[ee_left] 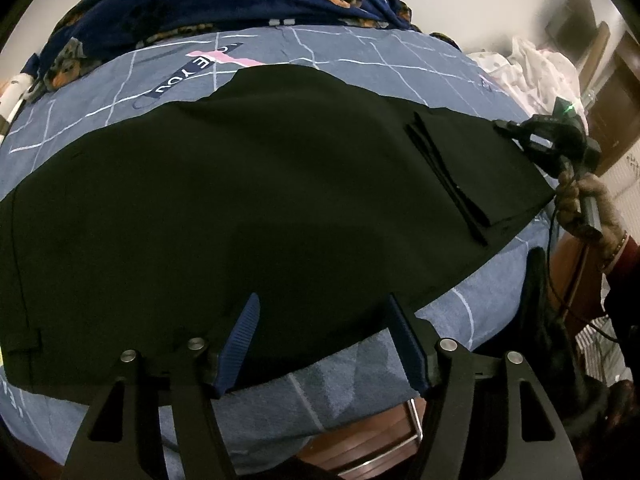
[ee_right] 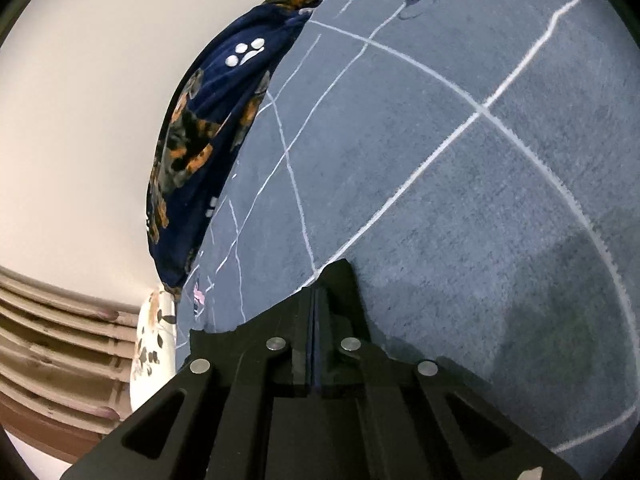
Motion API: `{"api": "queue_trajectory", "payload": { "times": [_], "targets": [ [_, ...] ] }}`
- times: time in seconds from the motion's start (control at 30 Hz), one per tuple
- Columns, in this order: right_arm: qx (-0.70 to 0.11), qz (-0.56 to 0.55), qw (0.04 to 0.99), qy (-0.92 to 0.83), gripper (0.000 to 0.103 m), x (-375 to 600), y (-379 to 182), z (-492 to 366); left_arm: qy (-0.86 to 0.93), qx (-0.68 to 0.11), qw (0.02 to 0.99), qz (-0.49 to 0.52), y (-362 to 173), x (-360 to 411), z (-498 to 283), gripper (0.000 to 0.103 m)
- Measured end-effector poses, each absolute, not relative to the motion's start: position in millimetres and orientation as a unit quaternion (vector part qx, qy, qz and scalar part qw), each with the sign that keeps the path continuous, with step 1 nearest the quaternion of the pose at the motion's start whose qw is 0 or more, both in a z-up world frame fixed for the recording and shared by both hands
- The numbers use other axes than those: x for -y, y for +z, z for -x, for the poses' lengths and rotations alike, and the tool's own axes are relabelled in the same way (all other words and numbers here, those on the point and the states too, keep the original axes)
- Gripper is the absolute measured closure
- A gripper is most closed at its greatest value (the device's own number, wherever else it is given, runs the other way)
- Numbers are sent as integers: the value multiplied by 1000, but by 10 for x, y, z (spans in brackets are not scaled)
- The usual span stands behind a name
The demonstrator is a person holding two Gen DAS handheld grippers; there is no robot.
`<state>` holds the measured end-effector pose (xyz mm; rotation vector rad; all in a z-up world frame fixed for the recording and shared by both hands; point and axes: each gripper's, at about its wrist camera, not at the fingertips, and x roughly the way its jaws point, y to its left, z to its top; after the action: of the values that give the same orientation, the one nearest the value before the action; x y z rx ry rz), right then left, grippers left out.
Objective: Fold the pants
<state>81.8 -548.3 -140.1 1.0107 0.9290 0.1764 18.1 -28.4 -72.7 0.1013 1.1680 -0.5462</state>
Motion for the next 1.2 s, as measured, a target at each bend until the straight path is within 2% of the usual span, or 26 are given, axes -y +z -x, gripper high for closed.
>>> {"api": "queue_trajectory", "payload": {
  "times": [0.03, 0.2, 0.4, 0.5, 0.6, 0.87, 0.93, 0.97, 1.0, 1.03, 1.2],
  "targets": [
    [-415, -474, 771, 93, 93, 5487, -1359, -775, -255, -544, 798, -47, -727, 283, -186, 37],
    [-383, -481, 777, 130, 93, 5481, -1209, -427, -256, -544, 798, -42, -716, 266, -185, 37],
    [-389, -478, 774, 143, 93, 5440, -1246, 74, -257, -543, 799, -40, -722, 289, -176, 37],
    [-397, -467, 777, 141, 93, 5360, -1283, 208, -258, -538, 802, -43, -701, 295, -164, 37],
    [-426, -447, 778, 117, 103, 5278, -1418, 233, -257, -538, 802, -37, -695, 279, -163, 37],
    [-407, -461, 779, 121, 103, 5270, -1413, 225, -259, -524, 811, -31, -597, 218, -122, 37],
    [-393, -460, 786, 127, 95, 5275, -1368, 271, -260, -519, 814, -30, -559, 189, -109, 37],
    [-390, -456, 789, 132, 95, 5266, -1353, 286, -260, -517, 815, -30, -546, 176, -102, 37],
    [-391, -451, 791, 133, 96, 5258, -1354, 289, -261, -515, 816, -29, -532, 158, -101, 37],
    [-396, -443, 794, 129, 103, 5253, -1383, 299, -260, -514, 817, -27, -526, 140, -103, 37],
    [-387, -459, 789, 129, 103, 5290, -1476, 320, -260, -510, 819, -16, -496, 77, -107, 37]
  ]
}}
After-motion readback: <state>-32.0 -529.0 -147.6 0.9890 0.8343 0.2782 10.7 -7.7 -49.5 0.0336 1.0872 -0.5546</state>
